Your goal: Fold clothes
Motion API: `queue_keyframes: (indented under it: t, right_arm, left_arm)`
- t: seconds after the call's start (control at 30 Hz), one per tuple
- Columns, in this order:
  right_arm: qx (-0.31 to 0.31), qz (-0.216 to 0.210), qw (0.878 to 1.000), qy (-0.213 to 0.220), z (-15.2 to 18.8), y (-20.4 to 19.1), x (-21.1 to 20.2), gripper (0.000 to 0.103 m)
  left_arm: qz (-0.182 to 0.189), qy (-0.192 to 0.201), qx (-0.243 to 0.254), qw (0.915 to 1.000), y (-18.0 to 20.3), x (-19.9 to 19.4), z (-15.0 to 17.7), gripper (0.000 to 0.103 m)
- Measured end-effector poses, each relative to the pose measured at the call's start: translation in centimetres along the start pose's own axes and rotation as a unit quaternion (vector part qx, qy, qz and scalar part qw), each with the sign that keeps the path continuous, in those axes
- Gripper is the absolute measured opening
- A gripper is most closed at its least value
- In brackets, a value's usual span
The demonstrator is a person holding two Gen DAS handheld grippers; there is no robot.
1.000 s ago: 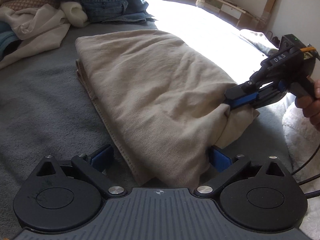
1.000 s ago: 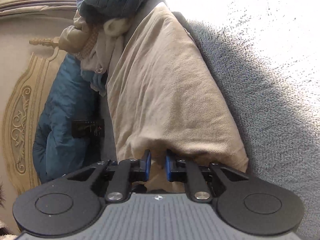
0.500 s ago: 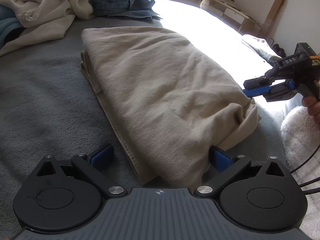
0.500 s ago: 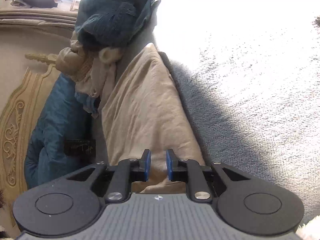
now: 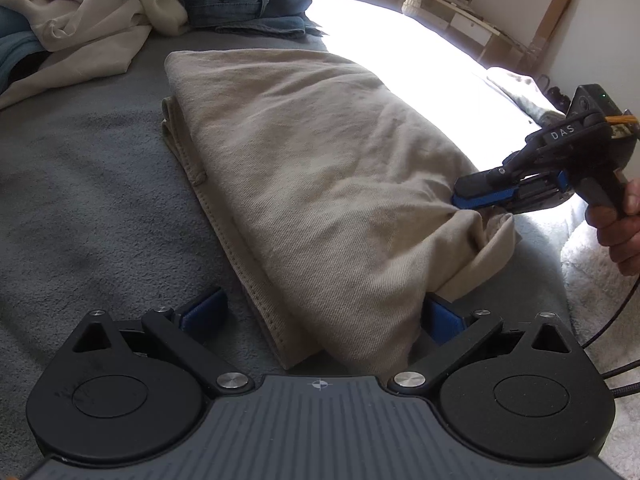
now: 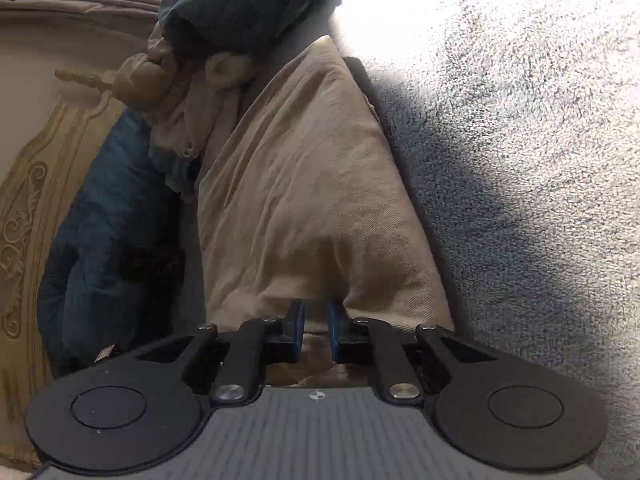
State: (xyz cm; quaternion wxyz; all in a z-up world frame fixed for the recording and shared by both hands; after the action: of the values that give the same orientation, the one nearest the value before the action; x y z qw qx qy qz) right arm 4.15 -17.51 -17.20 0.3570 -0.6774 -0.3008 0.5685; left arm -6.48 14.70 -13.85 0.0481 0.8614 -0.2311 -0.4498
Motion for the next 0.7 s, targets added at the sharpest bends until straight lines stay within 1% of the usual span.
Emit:
queue_keyframes:
  t: [0.07, 0.13, 0.2, 0.23, 0.27, 0.3, 0.37, 0.43, 0.5, 0.53, 0.63, 0.67, 0.7]
  right_arm:
    - [0.027, -0.023, 0.999, 0.016, -0.3, 0.4, -1.1, 0.015]
    - [-0.014, -0.036, 0.999, 0.018, -0.1, -1.0, -2.0, 0.016]
    - [-0.026, -0.075, 0.997, 0.0, 0.3, -2.2, -1.7, 0.018]
    - [-0.034, -0.07, 0.997, -0.013, 0.5, -2.5, -1.1, 0.019]
    - [-0.042, -0.062, 0.997, -0.026, 0.8, -2.8, -0.4, 0.023]
    - [-0.035, -0.055, 0.997, -0.037, 0.8, -2.5, 0.0, 0.024]
    - [-0.019, -0.041, 0.997, -0.058, 1.0, -1.7, 0.7, 0.02]
    - [-0.002, -0.027, 0.997, -0.078, 1.1, -0.8, 1.3, 0.021]
    - [-0.019, -0.036, 0.998, -0.056, 0.9, -1.5, 0.3, 0.023]
    - [-0.027, -0.055, 0.997, -0.049, 0.9, -2.0, -0.1, 0.023]
    - [-0.03, -0.066, 0.996, -0.059, 1.1, -2.4, 0.8, 0.024]
    - [-0.034, -0.039, 0.996, -0.072, 1.3, -2.1, 1.6, 0.025]
    - [-0.033, -0.025, 0.996, -0.079, 1.5, -1.7, 2.1, 0.02]
  left_arm:
    - [0.0, 0.002, -0.001, 1.0, -0.1, -0.1, 0.1, 0.103]
    - [0.001, 0.005, -0.002, 1.0, -0.1, -0.2, 0.2, 0.103]
    - [0.002, 0.006, -0.001, 1.0, -0.1, -0.1, 0.2, 0.103]
    - [0.002, 0.005, -0.002, 1.0, -0.1, -0.1, 0.2, 0.103]
    - [0.003, 0.005, -0.002, 1.0, -0.1, -0.1, 0.1, 0.103]
    - [0.003, 0.004, -0.001, 1.0, 0.0, -0.1, 0.2, 0.103]
    - [0.003, 0.004, 0.003, 1.0, 0.0, -0.1, 0.2, 0.103]
    - [0.004, 0.006, 0.002, 1.0, 0.0, -0.1, 0.3, 0.103]
    - [0.006, 0.007, -0.001, 1.0, -0.1, -0.1, 0.2, 0.103]
    - [0.007, 0.006, 0.0, 1.0, -0.1, -0.1, 0.2, 0.103]
    - [0.009, 0.006, 0.001, 0.9999, -0.1, -0.1, 0.1, 0.103]
    - [0.01, 0.006, 0.0, 0.9999, 0.0, -0.1, 0.1, 0.103]
    - [0.009, 0.005, 0.002, 0.9999, 0.0, 0.0, 0.1, 0.103]
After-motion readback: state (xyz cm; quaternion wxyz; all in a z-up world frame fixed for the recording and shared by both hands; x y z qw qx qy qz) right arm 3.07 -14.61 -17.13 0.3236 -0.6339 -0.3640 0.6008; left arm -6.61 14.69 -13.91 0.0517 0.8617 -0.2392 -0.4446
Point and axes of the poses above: each gripper's, at about its wrist camera, not at the fingertips, and x roughly the way its jaws point, y to its right, z to its underside, the point moved 3 cm from there along x, roughly the way its jaws point, and after that the axes turned 1 degree about -x, right-handed, at the moved point
